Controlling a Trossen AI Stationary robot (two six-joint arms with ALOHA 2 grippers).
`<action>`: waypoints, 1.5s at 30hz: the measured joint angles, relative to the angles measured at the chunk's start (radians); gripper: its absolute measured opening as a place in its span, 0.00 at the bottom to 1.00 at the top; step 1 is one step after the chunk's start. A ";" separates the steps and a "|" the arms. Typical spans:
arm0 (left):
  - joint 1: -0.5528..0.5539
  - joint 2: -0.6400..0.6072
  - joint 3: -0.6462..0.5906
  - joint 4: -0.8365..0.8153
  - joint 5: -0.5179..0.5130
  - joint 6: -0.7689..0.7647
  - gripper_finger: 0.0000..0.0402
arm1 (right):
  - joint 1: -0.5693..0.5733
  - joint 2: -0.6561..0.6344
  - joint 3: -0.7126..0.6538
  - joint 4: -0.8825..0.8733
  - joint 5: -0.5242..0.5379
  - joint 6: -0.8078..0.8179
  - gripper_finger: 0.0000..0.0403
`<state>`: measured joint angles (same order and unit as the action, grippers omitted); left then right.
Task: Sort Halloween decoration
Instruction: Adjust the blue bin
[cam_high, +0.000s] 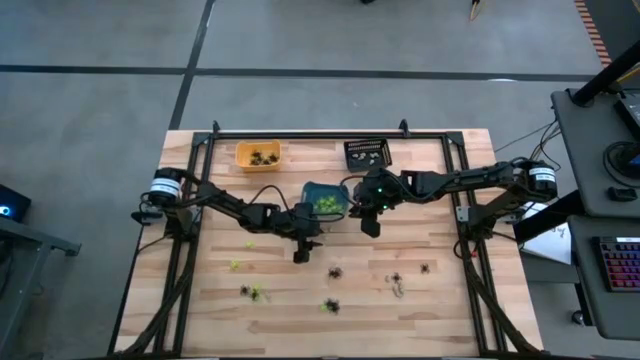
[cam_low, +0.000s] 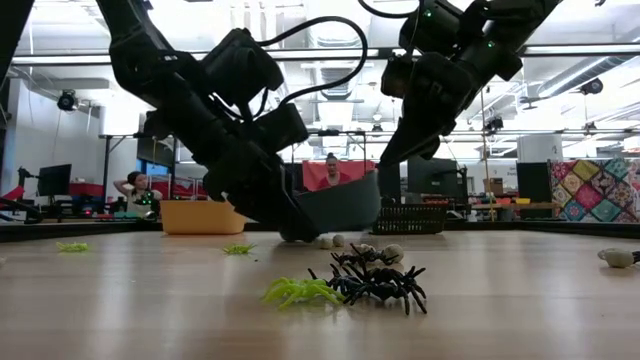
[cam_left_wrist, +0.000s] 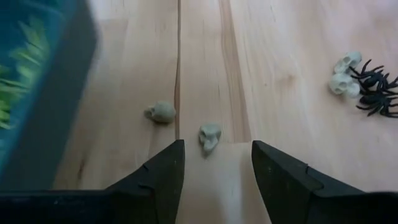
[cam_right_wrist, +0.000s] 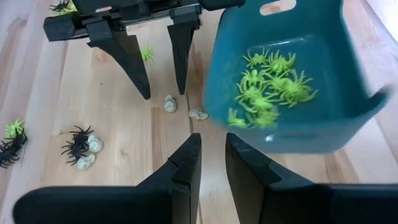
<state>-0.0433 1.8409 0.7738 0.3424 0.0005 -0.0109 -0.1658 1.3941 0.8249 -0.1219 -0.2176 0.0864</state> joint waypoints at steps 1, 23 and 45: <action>0.000 -0.002 0.000 0.001 0.000 0.000 0.43 | 0.000 0.000 0.000 0.000 0.000 0.000 0.16; 0.000 -0.015 0.000 0.042 -0.001 -0.051 0.43 | 0.048 0.076 -0.001 -0.021 -0.124 0.078 0.16; 0.000 -0.141 0.000 -0.130 -0.018 -0.015 0.43 | -0.046 0.093 -0.002 -0.022 0.165 -0.010 0.16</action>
<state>-0.0429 1.7000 0.7738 0.2129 -0.0174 -0.0261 -0.2115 1.4871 0.8227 -0.1435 -0.0526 0.0767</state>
